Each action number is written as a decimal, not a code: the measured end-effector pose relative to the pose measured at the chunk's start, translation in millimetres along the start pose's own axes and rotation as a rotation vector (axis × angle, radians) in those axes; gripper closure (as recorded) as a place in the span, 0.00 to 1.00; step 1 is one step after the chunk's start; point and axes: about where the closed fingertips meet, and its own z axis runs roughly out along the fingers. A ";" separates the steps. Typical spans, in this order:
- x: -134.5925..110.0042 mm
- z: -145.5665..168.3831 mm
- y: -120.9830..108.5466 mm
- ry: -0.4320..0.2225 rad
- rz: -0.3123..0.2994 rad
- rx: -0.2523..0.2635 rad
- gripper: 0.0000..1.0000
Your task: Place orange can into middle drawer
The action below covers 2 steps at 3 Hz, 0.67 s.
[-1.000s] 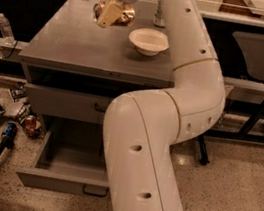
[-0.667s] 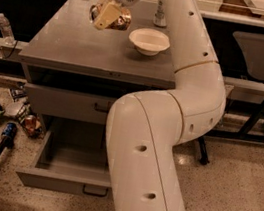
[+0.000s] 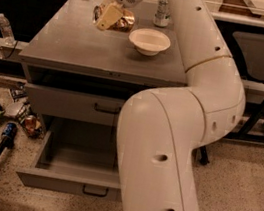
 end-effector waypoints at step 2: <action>-23.7 -81.4 28.2 -0.112 -0.019 0.170 1.00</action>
Offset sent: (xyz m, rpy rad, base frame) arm -0.1478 -0.0060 -0.1056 -0.0049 0.0570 0.0290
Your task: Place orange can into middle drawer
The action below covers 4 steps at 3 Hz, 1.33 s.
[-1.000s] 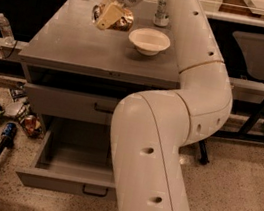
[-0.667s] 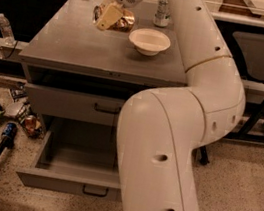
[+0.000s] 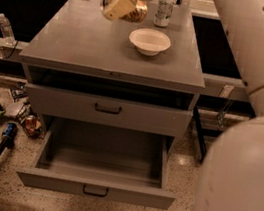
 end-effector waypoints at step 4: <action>100.7 51.4 209.0 0.179 0.216 -0.267 1.00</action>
Offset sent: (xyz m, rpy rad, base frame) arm -0.1270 -0.0230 -0.2086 -0.1794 0.3602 -0.0329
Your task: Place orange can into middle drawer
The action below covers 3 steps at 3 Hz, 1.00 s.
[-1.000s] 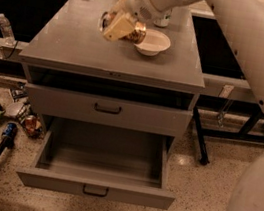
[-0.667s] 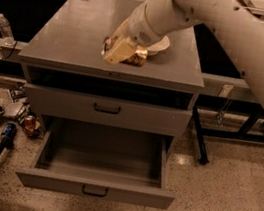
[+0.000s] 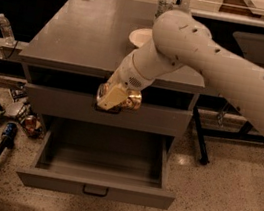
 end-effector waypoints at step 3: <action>69.0 67.7 24.7 -0.004 0.179 -0.033 1.00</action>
Offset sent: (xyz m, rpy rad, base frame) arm -0.0086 -0.0222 -0.0918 0.0738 0.1521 -0.1796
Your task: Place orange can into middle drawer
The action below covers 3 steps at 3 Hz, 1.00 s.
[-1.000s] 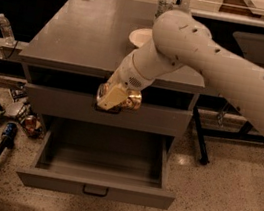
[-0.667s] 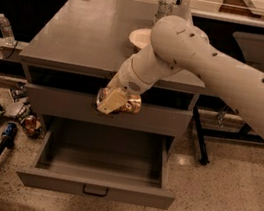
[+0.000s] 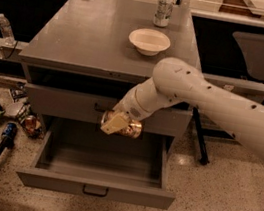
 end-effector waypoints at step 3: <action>106.1 133.0 -18.5 -0.025 0.038 0.054 1.00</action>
Offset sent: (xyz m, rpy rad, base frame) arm 0.0298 -0.0114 -0.1631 0.0909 -0.1109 -0.1056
